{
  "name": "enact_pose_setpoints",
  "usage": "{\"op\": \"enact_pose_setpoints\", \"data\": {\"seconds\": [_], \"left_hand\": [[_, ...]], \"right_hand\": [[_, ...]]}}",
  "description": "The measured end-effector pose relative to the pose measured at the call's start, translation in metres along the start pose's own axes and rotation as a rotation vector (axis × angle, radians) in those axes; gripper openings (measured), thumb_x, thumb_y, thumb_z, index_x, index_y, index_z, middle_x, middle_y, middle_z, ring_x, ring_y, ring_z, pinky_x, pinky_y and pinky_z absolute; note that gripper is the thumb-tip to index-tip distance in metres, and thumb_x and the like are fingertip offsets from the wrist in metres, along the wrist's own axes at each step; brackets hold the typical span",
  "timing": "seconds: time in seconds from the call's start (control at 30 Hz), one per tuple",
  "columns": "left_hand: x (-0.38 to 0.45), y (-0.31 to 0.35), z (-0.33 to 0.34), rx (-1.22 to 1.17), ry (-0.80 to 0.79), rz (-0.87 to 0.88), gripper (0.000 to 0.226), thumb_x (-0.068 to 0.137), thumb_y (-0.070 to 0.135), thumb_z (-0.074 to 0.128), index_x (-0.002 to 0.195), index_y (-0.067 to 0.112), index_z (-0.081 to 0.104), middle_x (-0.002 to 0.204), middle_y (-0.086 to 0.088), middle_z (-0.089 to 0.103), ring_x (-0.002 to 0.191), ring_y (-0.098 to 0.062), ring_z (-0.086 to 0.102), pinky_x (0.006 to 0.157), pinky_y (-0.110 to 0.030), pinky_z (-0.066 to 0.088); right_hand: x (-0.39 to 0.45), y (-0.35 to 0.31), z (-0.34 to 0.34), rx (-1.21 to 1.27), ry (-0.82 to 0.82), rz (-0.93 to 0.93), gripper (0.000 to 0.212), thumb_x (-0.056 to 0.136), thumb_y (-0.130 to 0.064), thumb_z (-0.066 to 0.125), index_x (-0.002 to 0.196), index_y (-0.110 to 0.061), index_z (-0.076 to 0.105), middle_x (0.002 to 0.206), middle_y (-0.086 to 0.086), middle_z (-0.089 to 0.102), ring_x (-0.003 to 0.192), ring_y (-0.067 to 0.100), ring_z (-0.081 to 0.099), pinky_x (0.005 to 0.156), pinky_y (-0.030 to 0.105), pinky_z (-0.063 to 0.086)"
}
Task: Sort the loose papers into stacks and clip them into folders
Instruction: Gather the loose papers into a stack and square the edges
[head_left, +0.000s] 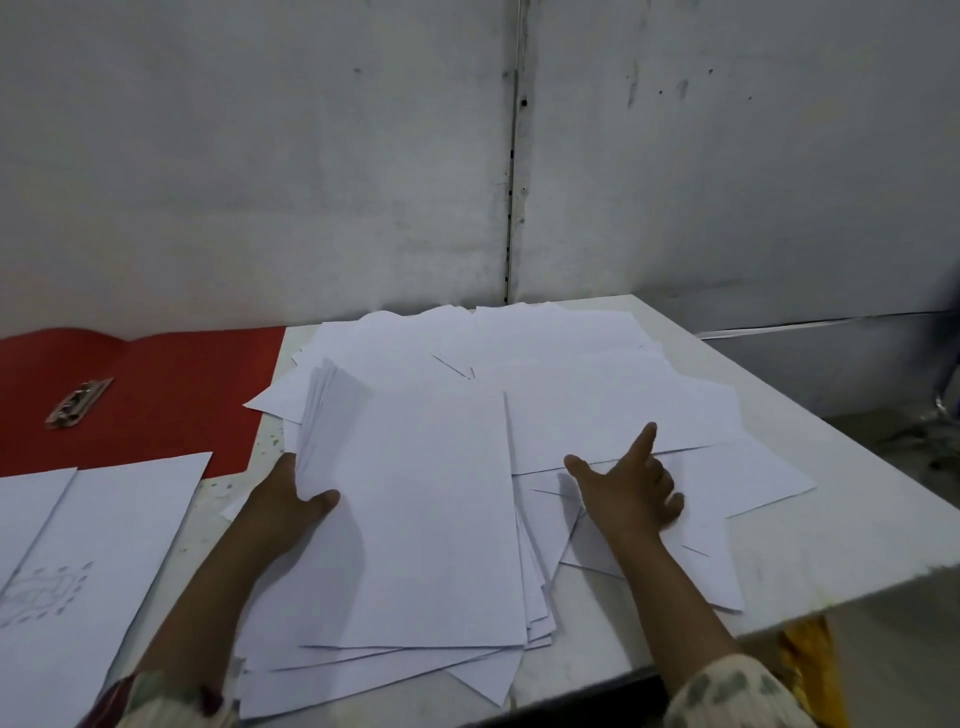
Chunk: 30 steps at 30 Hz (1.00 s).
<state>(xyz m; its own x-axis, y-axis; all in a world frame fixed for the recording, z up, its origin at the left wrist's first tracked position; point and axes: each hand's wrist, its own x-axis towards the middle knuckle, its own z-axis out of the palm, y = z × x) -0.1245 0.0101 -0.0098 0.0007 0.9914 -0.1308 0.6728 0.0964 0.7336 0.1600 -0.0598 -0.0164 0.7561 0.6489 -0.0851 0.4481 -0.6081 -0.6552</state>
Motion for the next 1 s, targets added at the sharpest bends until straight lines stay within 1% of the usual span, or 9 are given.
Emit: {"op": "enact_pose_setpoints", "data": {"seconds": [0.13,0.3,0.43,0.57,0.67,0.73,0.8,0.87,1.0], "left_hand": [[-0.001,-0.001,-0.001,0.000,-0.004,-0.014,0.067,0.086,0.020,0.062,0.141,0.002,0.029,0.143,-0.018,0.041,0.130,-0.036,0.040,0.107,-0.044,0.034],[-0.001,0.000,-0.002,0.006,-0.007,-0.022,0.070,0.086,0.021,0.062,0.143,0.003,0.026,0.145,-0.017,0.037,0.133,-0.035,0.037,0.110,-0.044,0.031],[-0.001,0.000,-0.002,0.005,-0.009,-0.030,0.068,0.086,0.022,0.063,0.141,0.002,0.028,0.144,-0.017,0.039,0.131,-0.035,0.038,0.109,-0.045,0.032],[-0.001,0.000,-0.003,0.022,-0.008,-0.052,0.070,0.086,0.025,0.063,0.142,0.003,0.028,0.145,-0.017,0.037,0.133,-0.035,0.036,0.110,-0.046,0.031],[0.001,-0.001,-0.003,0.034,-0.013,-0.075,0.071,0.085,0.028,0.063,0.142,0.004,0.027,0.146,-0.016,0.036,0.133,-0.036,0.035,0.110,-0.050,0.031],[0.000,0.000,-0.003,0.028,-0.010,-0.099,0.070,0.086,0.028,0.062,0.142,0.004,0.026,0.146,-0.017,0.036,0.134,-0.036,0.035,0.109,-0.050,0.032],[-0.001,0.001,-0.003,0.020,0.001,-0.124,0.068,0.087,0.026,0.060,0.142,0.003,0.027,0.145,-0.017,0.036,0.133,-0.037,0.035,0.109,-0.049,0.032],[-0.001,0.002,-0.002,0.013,0.009,-0.137,0.066,0.088,0.024,0.059,0.141,0.002,0.028,0.144,-0.018,0.037,0.132,-0.038,0.036,0.108,-0.048,0.033],[-0.004,0.008,0.001,0.017,0.035,-0.138,0.064,0.090,0.019,0.057,0.142,0.002,0.024,0.146,-0.018,0.034,0.134,-0.036,0.033,0.109,-0.045,0.030]], "right_hand": [[0.012,-0.006,-0.001,0.091,0.016,-0.006,0.090,0.082,-0.042,0.063,0.149,-0.025,0.005,0.137,0.013,0.045,0.126,0.033,0.037,0.108,0.043,0.023],[0.032,-0.009,0.000,0.205,-0.083,-0.052,0.065,0.082,-0.046,0.061,0.141,-0.031,0.037,0.140,0.001,0.044,0.133,0.025,0.032,0.112,0.045,0.018],[0.046,-0.009,-0.009,0.344,-0.073,-0.039,0.064,0.086,-0.048,0.054,0.143,-0.025,0.035,0.144,0.004,0.044,0.133,0.027,0.037,0.112,0.045,0.016],[0.049,0.000,-0.019,0.655,0.145,-0.022,0.055,0.090,-0.021,0.056,0.142,-0.014,0.038,0.143,0.009,0.045,0.129,0.028,0.044,0.109,0.038,0.032],[0.050,0.010,-0.021,0.804,0.232,0.067,0.054,0.088,-0.001,0.050,0.140,-0.010,0.040,0.143,0.008,0.045,0.126,0.026,0.048,0.102,0.030,0.038],[0.051,0.013,-0.021,0.913,0.238,0.135,0.056,0.087,0.004,0.048,0.141,-0.009,0.039,0.139,0.007,0.048,0.118,0.025,0.054,0.098,0.029,0.042],[0.050,0.013,-0.020,1.033,0.217,0.193,0.059,0.086,0.006,0.049,0.142,-0.009,0.037,0.125,0.003,0.052,0.103,0.022,0.057,0.096,0.030,0.045],[0.048,0.012,-0.018,1.115,0.184,0.217,0.062,0.085,0.007,0.050,0.143,-0.010,0.037,0.112,-0.002,0.052,0.094,0.021,0.057,0.097,0.040,0.048],[0.039,0.004,-0.015,1.186,0.092,0.199,0.061,0.086,0.007,0.052,0.143,-0.010,0.037,0.113,0.001,0.055,0.090,0.021,0.055,0.097,0.037,0.046]]}}
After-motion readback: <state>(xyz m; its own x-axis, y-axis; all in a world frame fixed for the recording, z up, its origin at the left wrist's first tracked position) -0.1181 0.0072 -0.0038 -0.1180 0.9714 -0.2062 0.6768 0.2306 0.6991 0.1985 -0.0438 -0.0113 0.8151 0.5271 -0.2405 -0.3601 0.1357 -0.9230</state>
